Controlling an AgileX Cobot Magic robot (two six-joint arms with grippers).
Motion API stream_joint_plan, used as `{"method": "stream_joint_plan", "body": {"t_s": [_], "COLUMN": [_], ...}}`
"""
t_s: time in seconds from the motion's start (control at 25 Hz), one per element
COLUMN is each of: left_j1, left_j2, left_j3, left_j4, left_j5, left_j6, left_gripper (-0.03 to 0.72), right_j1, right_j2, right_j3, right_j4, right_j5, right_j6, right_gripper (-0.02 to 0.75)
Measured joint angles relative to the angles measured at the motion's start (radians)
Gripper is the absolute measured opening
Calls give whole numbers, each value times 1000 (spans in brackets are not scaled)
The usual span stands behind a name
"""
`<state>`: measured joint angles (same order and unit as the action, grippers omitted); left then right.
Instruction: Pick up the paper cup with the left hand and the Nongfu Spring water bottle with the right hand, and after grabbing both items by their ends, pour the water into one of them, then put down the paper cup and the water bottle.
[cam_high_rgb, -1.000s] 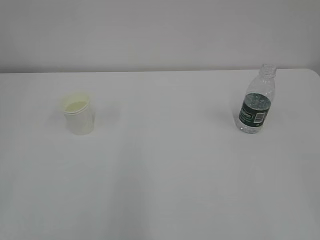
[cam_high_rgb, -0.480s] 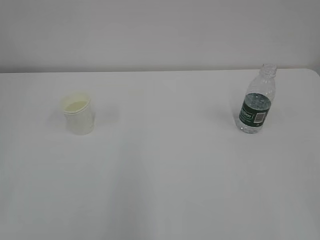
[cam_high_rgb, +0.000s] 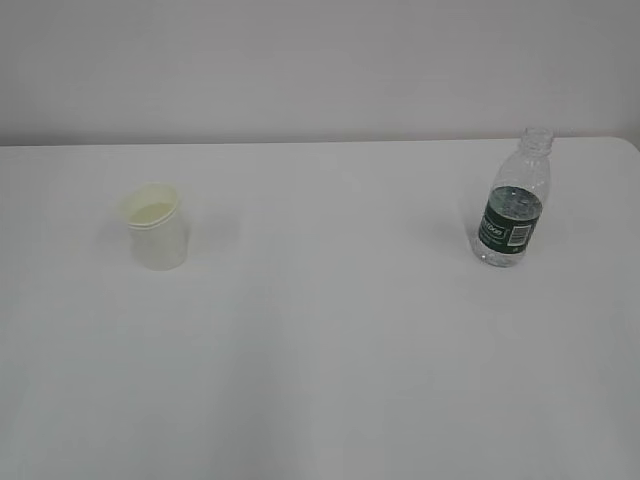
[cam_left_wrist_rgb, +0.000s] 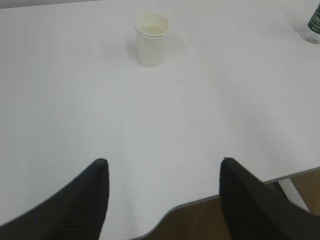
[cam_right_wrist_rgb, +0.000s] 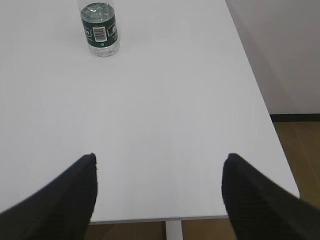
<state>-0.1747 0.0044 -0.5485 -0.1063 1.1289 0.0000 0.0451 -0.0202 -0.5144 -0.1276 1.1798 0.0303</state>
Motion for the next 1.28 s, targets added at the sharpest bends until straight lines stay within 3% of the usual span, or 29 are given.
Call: {"method": "stream_joint_plan", "body": {"t_s": [1.28], "left_j1": [0], "left_j2": [0], "left_j3": [16], "left_j4": [2], "left_j5": [-17], "left_j6": [0], "left_gripper": [475], "right_j1": [0], "right_j2": [0], "right_j3": [16], "right_j4": [4], "right_j5": [-28], "right_j6": [1], "right_gripper": [590]}}
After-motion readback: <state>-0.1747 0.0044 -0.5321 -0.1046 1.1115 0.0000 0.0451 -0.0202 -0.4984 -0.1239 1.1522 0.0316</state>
